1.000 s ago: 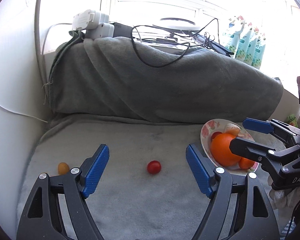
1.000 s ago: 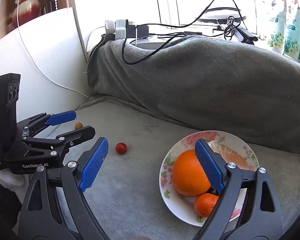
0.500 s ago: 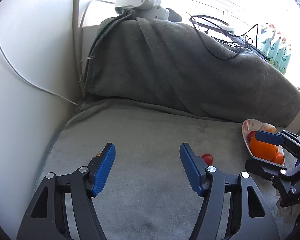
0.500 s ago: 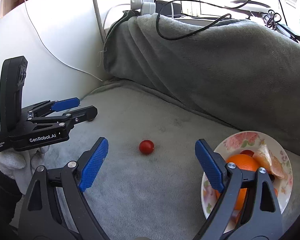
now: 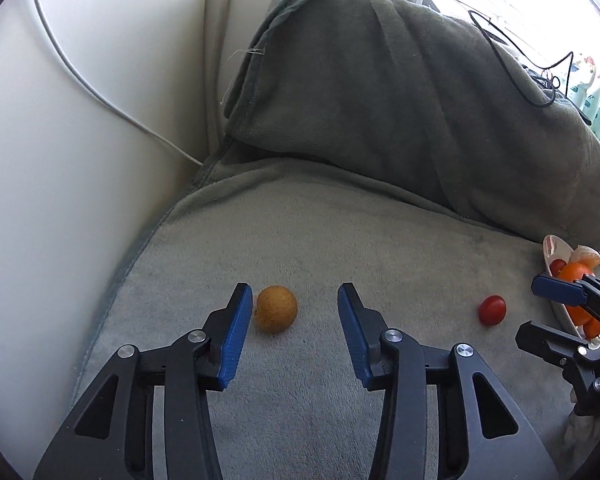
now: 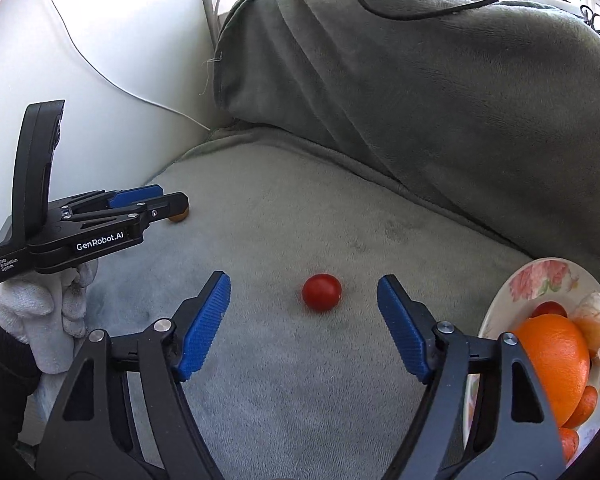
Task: Organize fruits
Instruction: 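Close the left gripper on the brown kiwi while the right gripper grasps the cherry tomato, then carry the kiwi and cherry tomato over the plate with both grippers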
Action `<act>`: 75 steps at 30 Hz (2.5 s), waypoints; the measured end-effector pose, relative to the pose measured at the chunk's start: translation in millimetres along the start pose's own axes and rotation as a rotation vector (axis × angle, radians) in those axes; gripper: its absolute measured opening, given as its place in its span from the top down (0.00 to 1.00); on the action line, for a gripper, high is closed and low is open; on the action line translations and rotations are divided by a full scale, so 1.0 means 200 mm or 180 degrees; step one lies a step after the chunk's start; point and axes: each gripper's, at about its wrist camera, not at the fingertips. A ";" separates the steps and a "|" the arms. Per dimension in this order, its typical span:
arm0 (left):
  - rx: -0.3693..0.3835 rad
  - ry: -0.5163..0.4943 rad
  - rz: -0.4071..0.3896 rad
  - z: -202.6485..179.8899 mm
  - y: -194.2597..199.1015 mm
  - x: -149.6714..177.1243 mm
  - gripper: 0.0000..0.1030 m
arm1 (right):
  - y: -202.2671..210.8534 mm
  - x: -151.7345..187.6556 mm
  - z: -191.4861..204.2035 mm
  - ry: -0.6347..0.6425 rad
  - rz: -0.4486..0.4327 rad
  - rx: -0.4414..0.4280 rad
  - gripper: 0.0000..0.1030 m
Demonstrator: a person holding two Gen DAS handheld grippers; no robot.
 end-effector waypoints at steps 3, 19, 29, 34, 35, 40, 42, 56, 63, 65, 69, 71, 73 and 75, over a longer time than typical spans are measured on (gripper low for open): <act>0.0029 0.0037 0.0029 0.01 -0.02 0.00 0.61 | -0.03 0.01 0.00 0.0007 0.0044 0.0033 0.28; 0.0054 0.0036 0.0107 0.02 -0.07 0.01 0.66 | -0.18 0.00 -0.03 -0.0066 0.0236 0.0033 0.51; 0.0014 0.0069 0.0140 0.04 -0.07 0.01 0.72 | -0.20 0.01 -0.02 -0.0063 0.0293 0.0044 0.57; -0.0033 0.0091 0.0162 0.05 -0.08 0.01 0.78 | -0.22 0.02 -0.02 -0.0048 0.0337 0.0083 0.65; -0.0034 0.0091 0.0163 0.05 -0.08 0.01 0.79 | -0.22 0.02 -0.02 -0.0050 0.0336 0.0087 0.66; -0.0051 0.0070 0.0159 0.04 -0.08 0.02 0.79 | -0.23 0.01 -0.03 -0.0100 0.0329 0.0093 0.74; -0.0045 0.0068 0.0151 0.04 -0.07 0.02 0.79 | -0.22 0.01 -0.03 -0.0108 0.0323 0.0084 0.74; 0.0063 0.0011 0.0035 -0.04 0.07 0.05 0.79 | -0.14 0.01 -0.03 -0.0084 0.0222 0.0015 0.75; 0.0187 -0.0080 -0.0076 -0.12 0.17 0.05 0.79 | -0.03 0.03 -0.04 -0.0091 0.0116 -0.0002 0.75; 0.0233 -0.0112 -0.0117 -0.15 0.21 0.05 0.79 | 0.02 0.05 -0.05 -0.0099 0.0085 0.0000 0.75; 0.0334 -0.0182 -0.0178 -0.23 0.27 0.05 0.79 | 0.12 0.07 -0.08 -0.0138 0.0014 0.0002 0.75; 0.0391 -0.0209 -0.0199 -0.27 0.30 0.06 0.79 | 0.16 0.09 -0.09 -0.0151 -0.0019 0.0006 0.75; 0.0450 -0.0232 -0.0207 -0.30 0.30 0.05 0.79 | 0.21 0.10 -0.10 -0.0166 -0.0054 0.0022 0.75; 0.0507 -0.0255 -0.0212 -0.33 0.31 0.05 0.79 | 0.25 0.12 -0.11 -0.0186 -0.0085 0.0030 0.75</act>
Point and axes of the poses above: each gripper's, at about its wrist camera, not at the fingertips, and y roughly against the way its jaws point, z to its left, x to its underside, and after that the axes turned 3 degrees about y, right-handed
